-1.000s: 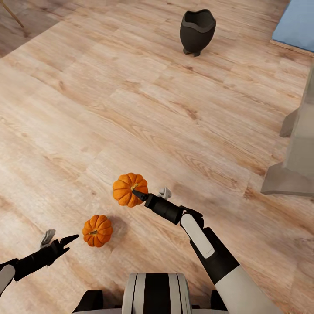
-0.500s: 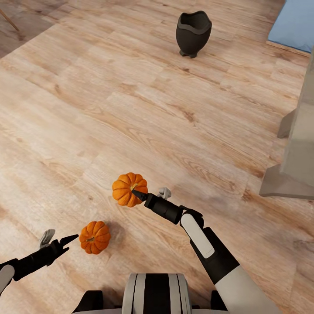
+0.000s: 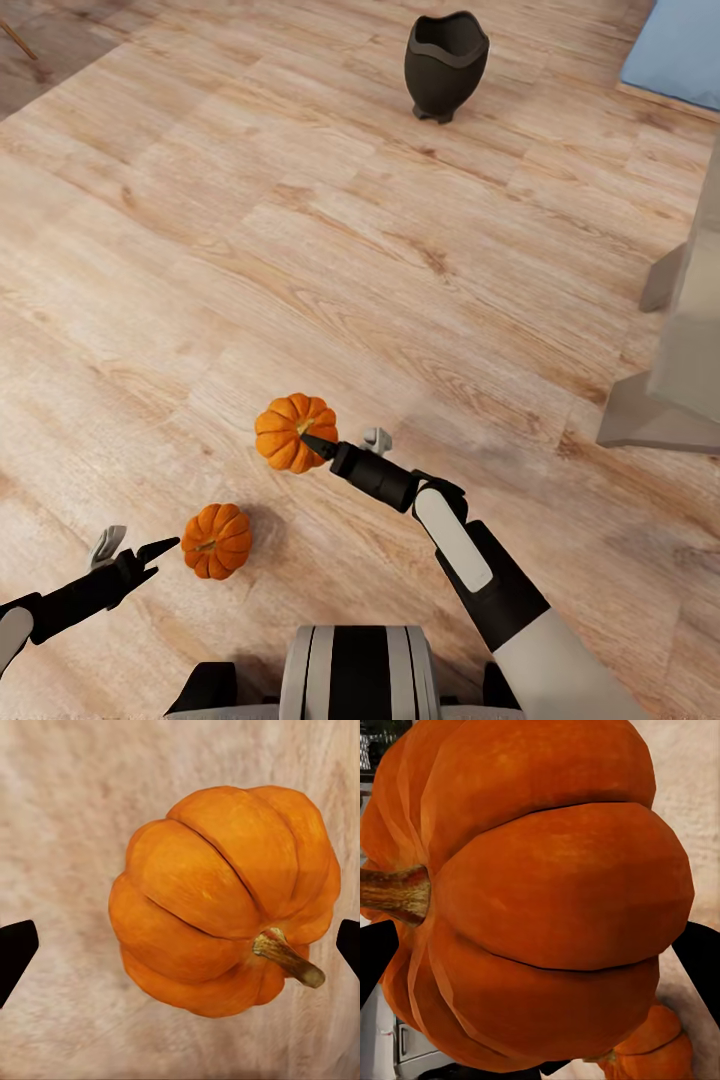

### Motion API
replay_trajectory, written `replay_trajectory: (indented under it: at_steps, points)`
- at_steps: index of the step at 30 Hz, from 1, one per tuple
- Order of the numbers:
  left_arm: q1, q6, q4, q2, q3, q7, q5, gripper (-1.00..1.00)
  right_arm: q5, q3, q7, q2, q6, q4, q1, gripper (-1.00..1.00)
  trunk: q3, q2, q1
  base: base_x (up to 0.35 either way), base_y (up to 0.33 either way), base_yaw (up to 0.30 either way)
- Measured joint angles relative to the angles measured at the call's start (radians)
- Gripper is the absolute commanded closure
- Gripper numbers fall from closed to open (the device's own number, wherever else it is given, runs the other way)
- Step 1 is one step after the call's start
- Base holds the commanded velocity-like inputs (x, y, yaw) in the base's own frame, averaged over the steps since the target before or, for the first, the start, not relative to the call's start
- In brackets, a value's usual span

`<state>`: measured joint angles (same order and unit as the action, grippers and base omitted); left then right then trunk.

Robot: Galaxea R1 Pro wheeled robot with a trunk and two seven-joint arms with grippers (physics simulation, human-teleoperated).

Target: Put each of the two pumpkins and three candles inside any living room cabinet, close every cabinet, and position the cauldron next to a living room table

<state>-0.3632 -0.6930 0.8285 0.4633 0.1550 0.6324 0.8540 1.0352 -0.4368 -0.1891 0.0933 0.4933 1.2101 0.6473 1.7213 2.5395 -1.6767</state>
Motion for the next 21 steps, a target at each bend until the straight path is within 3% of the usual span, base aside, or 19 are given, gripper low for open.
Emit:
replay_trajectory:
  at_steps: [10,21]
  points:
    - [0.000,0.001,0.003,-0.002,-0.001,-0.001,-0.001,-1.00,0.003,-0.007,-0.002,-0.002,0.043,0.183,-0.042,1.00,0.039,0.002,-0.004,0.000,0.000,0.000]
    - [0.000,0.002,0.008,-0.003,-0.002,-0.001,-0.002,-1.00,-0.010,-0.007,0.002,-0.002,0.054,0.202,-0.054,1.00,0.081,0.005,-0.009,0.000,0.000,0.000]
